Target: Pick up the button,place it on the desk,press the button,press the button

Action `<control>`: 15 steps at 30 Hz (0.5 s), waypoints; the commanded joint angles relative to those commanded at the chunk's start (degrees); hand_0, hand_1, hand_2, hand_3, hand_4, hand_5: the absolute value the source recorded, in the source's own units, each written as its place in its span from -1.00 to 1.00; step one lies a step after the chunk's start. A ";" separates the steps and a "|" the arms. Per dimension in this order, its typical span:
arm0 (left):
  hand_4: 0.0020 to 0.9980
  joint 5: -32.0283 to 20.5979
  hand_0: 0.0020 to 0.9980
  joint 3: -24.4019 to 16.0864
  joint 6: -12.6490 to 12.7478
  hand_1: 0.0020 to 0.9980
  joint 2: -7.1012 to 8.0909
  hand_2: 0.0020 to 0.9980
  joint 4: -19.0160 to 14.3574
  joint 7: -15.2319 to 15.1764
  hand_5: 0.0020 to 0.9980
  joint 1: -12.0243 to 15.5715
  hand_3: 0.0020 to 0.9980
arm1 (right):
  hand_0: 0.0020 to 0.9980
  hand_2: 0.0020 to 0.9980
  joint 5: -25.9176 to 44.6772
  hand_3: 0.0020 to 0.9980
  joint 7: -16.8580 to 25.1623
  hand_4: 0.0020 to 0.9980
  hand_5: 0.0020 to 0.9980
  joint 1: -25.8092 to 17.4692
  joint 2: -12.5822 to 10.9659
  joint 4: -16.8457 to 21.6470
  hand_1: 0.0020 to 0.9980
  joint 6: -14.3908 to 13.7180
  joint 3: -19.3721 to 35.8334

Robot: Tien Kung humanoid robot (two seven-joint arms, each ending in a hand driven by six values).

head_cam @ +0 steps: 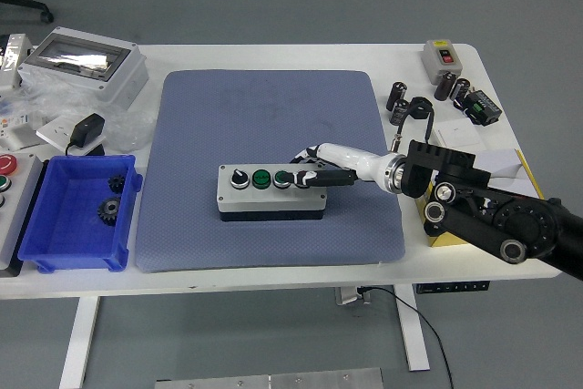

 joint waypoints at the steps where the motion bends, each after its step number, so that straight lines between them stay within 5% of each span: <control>1: -1.00 0.08 -0.04 -0.05 -0.04 -0.04 -0.03 -0.03 0.00 -0.01 -1.00 -0.02 0.55 | 0.85 0.61 -0.13 0.72 0.02 0.87 1.00 -0.31 -0.01 0.09 0.59 -0.08 0.15; 10: -1.00 0.06 -0.03 -0.03 -0.02 -0.05 -0.10 -0.04 -0.05 0.10 -1.00 0.05 0.55 | 0.86 0.61 -0.60 0.71 0.28 0.87 1.00 -1.54 -0.03 0.59 0.59 -0.62 0.69; 15: -1.00 0.13 -0.03 -0.10 -0.04 -0.05 -0.14 -0.04 -0.05 0.09 -1.00 -0.03 0.55 | 0.85 0.61 -2.80 0.71 2.06 0.87 1.00 -2.09 0.04 0.78 0.59 -4.65 3.46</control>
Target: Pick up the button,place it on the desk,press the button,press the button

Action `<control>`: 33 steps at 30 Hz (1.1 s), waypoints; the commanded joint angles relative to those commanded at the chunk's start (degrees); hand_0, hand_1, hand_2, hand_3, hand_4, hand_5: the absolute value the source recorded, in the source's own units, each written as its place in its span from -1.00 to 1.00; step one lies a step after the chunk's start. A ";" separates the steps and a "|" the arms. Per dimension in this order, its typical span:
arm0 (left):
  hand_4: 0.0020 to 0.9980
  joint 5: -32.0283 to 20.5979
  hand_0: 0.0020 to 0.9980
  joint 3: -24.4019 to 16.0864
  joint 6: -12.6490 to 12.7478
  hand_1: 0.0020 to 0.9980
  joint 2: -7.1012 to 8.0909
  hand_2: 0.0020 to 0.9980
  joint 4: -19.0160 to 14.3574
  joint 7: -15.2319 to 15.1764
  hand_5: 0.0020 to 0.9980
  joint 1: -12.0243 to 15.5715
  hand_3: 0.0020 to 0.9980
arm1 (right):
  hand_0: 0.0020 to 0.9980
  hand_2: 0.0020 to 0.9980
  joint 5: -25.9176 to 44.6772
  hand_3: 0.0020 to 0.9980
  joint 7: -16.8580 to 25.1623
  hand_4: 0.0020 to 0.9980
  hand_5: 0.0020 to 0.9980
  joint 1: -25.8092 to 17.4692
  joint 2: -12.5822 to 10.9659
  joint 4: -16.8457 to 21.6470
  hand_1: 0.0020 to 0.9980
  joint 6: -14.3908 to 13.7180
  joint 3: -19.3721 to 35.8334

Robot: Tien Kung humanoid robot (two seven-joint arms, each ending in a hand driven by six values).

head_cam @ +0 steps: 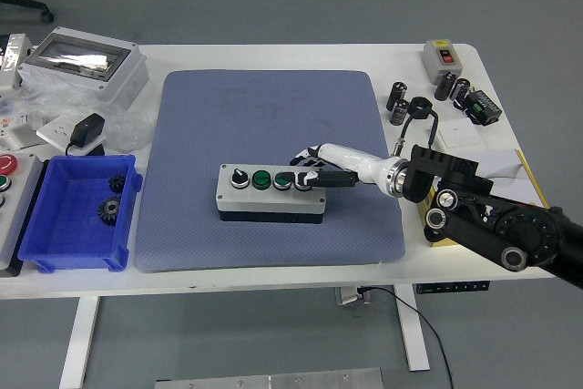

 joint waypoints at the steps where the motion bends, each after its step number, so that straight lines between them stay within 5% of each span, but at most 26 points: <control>1: -1.00 -0.01 -0.03 0.00 0.01 -0.05 -0.01 -0.04 -0.01 0.01 -1.00 0.00 0.55 | 0.85 0.61 -0.86 0.71 0.46 0.87 1.00 -0.13 -0.06 0.10 0.59 -0.98 0.71; 6: -1.00 -0.54 -0.04 0.24 0.16 -0.05 -0.08 -0.04 -0.04 0.12 -1.00 0.12 0.56 | 0.85 0.61 -7.72 0.71 0.55 0.86 1.00 -1.61 -2.53 2.90 0.59 -7.04 6.34; 15: -1.00 -0.65 -0.04 0.17 0.12 -0.05 0.21 -0.04 -0.03 0.11 -1.00 0.55 0.55 | 0.84 0.66 1.20 0.79 -3.32 0.85 1.00 -9.56 -13.16 14.93 0.63 3.13 13.19; 16: -1.00 -0.60 -0.04 0.13 0.08 -0.05 0.23 -0.05 -0.02 0.08 -1.00 0.60 0.55 | 0.33 0.46 3.26 0.91 -2.79 0.35 0.30 -10.73 -14.21 16.32 0.41 4.54 13.74; 21: -1.00 -0.35 -0.04 -0.11 -0.20 -0.05 0.14 -0.05 0.07 -0.24 -1.00 0.58 0.55 | 0.33 0.46 12.01 0.91 1.14 0.35 0.30 -15.76 -16.42 21.12 0.41 9.92 16.87; 22: -1.00 -0.34 -0.03 -0.14 -0.27 -0.05 0.06 -0.05 0.11 -0.35 -1.00 0.55 0.55 | -0.56 -0.33 14.00 0.93 2.17 -0.38 -0.41 -16.88 -16.72 21.79 -0.41 10.47 18.00; 27: -1.00 -0.68 -0.03 -0.02 -0.36 -0.05 -0.10 -0.05 0.13 -0.48 -1.00 0.55 0.55 | -0.56 -0.33 19.27 0.93 3.31 -0.38 -0.41 -18.51 -18.48 24.09 -0.41 10.26 20.09; 28: -1.00 -0.76 -0.03 0.02 -0.35 -0.05 -0.08 -0.05 0.11 -0.45 -1.00 0.57 0.55 | -0.84 -0.59 19.00 0.69 3.01 0.03 0.38 -18.24 -18.76 24.43 -0.66 9.89 19.80; 33: -1.00 -1.29 -0.03 0.33 -0.15 -0.05 -0.04 -0.05 0.02 -0.22 -1.00 0.57 0.55 | -0.84 -0.59 12.59 0.69 -1.40 0.03 0.38 -13.47 -19.15 24.14 -0.66 7.90 14.81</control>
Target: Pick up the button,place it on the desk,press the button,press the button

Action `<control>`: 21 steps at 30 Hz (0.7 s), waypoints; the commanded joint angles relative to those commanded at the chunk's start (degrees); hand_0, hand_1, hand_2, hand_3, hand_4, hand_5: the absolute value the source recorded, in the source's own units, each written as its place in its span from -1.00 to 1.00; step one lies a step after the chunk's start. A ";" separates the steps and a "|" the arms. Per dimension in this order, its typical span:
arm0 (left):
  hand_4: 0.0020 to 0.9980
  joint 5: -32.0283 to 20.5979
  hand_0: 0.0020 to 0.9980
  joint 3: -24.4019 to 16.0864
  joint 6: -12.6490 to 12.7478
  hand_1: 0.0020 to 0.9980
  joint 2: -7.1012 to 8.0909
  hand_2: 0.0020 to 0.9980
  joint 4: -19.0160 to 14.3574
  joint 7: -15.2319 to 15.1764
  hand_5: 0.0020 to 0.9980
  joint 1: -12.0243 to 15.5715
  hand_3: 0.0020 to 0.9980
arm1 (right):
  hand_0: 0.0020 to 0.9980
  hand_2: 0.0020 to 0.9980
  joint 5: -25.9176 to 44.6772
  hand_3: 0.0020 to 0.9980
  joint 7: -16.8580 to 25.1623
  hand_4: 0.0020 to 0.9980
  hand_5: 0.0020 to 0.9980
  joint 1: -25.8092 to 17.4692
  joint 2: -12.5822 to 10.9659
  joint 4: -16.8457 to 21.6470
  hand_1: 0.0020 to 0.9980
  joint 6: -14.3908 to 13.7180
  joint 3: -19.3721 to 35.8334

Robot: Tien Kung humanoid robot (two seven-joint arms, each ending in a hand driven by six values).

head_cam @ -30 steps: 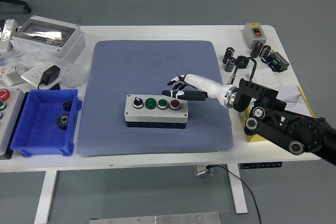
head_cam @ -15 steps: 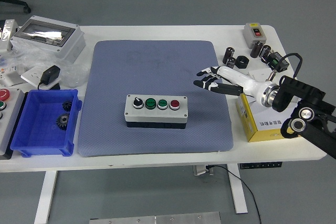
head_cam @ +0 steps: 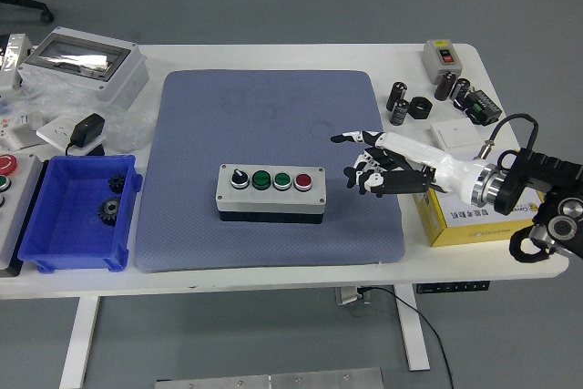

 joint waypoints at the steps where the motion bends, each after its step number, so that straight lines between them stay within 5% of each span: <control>1: -1.00 -0.02 -0.02 0.02 0.00 -0.05 -0.03 -0.05 0.01 0.00 -1.00 -0.05 0.55 | -0.89 -0.65 -1.59 0.69 -1.19 -0.15 0.63 1.27 0.32 -0.57 -0.72 0.12 -1.34; 6: -1.00 0.20 -0.02 -0.11 -0.13 -0.05 -0.10 -0.05 0.09 -0.12 -1.00 -0.36 0.55 | -0.89 -0.65 -8.60 0.69 -6.10 -0.15 0.63 7.37 2.73 -2.03 -0.72 3.45 -7.85; 7: -1.00 0.20 -0.02 -0.10 -0.13 -0.04 -0.08 -0.05 0.08 -0.08 -1.00 -0.37 0.55 | -0.90 -0.68 -9.40 0.79 -6.43 -0.36 -0.34 8.20 3.05 -2.07 -0.74 3.78 -8.75; 12: -1.00 -0.23 -0.02 0.18 0.03 -0.04 0.18 -0.05 -0.08 0.34 -1.00 -0.22 0.55 | -0.90 -0.68 -10.83 0.79 -6.72 -0.36 -0.34 11.47 4.96 -2.94 -0.74 4.20 -12.44; 13: -1.00 -0.34 -0.01 0.25 0.06 -0.04 0.21 -0.05 -0.12 0.44 -1.00 -0.16 0.55 | -0.90 -0.69 -10.72 0.82 -6.60 -0.50 -0.65 11.69 5.38 -3.24 -0.75 4.09 -12.53; 21: -1.00 0.01 0.00 0.01 -0.12 -0.04 0.18 -0.05 -0.16 0.52 -1.00 -0.16 0.55 | -0.90 -0.69 -11.50 0.82 -6.16 -0.47 -0.65 12.30 8.71 -6.00 -0.75 3.09 -12.41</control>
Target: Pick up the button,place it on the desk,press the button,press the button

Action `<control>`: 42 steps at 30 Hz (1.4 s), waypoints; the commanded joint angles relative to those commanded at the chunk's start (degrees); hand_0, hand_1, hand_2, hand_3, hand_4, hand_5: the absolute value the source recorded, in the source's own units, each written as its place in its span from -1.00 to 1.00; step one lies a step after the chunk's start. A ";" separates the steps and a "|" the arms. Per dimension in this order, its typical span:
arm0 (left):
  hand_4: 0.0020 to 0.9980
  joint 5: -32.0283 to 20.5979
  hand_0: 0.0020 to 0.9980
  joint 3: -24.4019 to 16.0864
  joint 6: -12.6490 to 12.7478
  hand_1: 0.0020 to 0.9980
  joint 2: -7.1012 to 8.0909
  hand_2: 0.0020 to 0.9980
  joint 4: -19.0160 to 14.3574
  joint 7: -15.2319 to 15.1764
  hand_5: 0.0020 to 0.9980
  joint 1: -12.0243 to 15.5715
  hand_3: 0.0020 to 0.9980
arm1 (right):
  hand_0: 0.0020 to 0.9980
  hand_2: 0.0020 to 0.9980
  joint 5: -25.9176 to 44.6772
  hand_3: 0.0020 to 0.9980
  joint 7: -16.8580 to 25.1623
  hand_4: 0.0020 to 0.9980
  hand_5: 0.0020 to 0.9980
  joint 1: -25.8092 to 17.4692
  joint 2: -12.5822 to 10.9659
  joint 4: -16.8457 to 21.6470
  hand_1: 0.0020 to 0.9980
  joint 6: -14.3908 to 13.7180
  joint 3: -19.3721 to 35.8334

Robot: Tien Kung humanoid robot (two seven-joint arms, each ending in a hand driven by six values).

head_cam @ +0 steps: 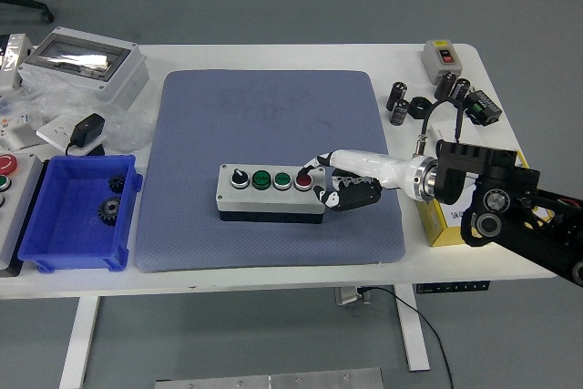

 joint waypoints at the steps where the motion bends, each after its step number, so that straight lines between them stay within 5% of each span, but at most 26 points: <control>1: -1.00 0.03 0.00 -0.02 -0.01 -0.04 -0.01 -0.05 0.02 -0.04 -1.00 -0.01 0.55 | -0.90 -0.69 -0.07 0.82 0.00 -0.47 -0.65 0.03 0.20 -0.18 -0.75 -0.06 0.00; 10: -1.00 -0.09 0.01 0.00 -0.01 -0.02 0.03 -0.04 0.00 -0.08 -1.00 0.04 0.55 | -0.91 -0.70 -0.84 0.81 -0.36 -0.50 -0.75 0.12 1.28 -1.95 -0.76 -0.01 -1.42; 42: -1.00 -0.33 0.02 0.09 -0.15 -0.01 -0.11 -0.03 0.25 -0.58 -1.00 0.10 0.55 | -0.90 -0.71 -2.08 0.75 0.62 -0.51 -0.80 -1.37 -0.37 -0.68 -0.76 -0.96 -1.89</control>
